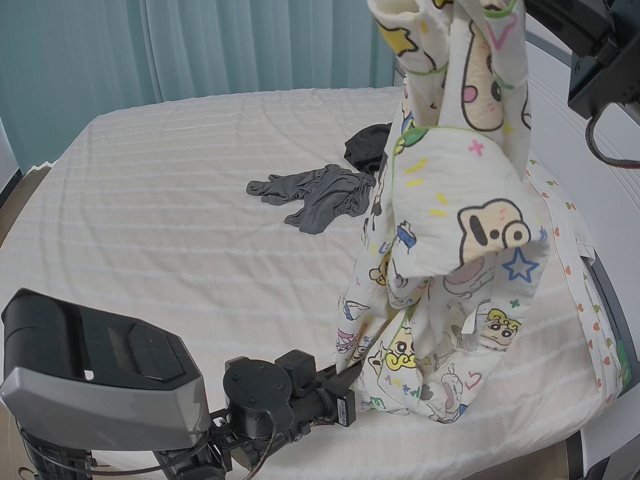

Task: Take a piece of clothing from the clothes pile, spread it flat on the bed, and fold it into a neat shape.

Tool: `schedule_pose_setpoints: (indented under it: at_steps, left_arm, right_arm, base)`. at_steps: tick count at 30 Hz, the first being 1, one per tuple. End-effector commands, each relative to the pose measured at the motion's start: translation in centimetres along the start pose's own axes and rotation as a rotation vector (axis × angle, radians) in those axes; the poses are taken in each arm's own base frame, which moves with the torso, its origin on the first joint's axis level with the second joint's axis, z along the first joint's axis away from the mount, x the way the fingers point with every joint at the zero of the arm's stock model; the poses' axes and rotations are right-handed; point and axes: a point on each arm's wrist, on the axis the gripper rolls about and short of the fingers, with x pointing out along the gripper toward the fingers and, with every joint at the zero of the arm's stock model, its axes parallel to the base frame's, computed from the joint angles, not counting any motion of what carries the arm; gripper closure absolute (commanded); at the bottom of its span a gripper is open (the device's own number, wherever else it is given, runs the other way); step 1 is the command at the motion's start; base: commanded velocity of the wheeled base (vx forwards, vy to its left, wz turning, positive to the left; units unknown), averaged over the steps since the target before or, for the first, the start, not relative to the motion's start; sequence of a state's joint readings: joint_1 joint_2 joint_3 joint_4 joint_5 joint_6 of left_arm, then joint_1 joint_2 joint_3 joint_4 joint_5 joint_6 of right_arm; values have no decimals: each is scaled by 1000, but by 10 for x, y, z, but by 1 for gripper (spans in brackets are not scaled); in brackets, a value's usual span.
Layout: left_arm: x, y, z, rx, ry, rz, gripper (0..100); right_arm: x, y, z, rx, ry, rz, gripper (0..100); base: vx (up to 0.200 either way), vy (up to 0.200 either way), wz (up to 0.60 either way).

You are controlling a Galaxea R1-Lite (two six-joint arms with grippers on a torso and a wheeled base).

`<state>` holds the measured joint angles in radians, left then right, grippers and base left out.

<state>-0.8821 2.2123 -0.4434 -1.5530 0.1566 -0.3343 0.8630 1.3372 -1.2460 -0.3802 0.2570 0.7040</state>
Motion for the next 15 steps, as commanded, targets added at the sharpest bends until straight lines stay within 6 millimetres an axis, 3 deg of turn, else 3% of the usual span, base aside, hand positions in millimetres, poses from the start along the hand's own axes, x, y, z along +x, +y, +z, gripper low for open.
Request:
schedule_pose_setpoints:
  at_steps: [1, 6, 12, 15]
  left_arm:
    - [-3, 0, -1, -14, 8, 0, 100]
    - [-21, 0, 7, -15, 8, -4, 100]
    - [-60, 4, 25, -33, 2, -29, 100]
    - [-68, 7, 30, -41, -14, -20, 100]
  right_arm:
    - [-2, -1, 3, -5, -12, -10, 100]
    - [-6, -7, 6, -10, -26, -35, 100]
    - [-25, -18, 14, -29, -53, -88, 100]
    - [-31, -21, 18, -38, -56, -97, 100]
  base:
    - [0, 0, 0]
    - [0, 0, 0]
    - [0, 0, 0]
    - [0, 0, 0]
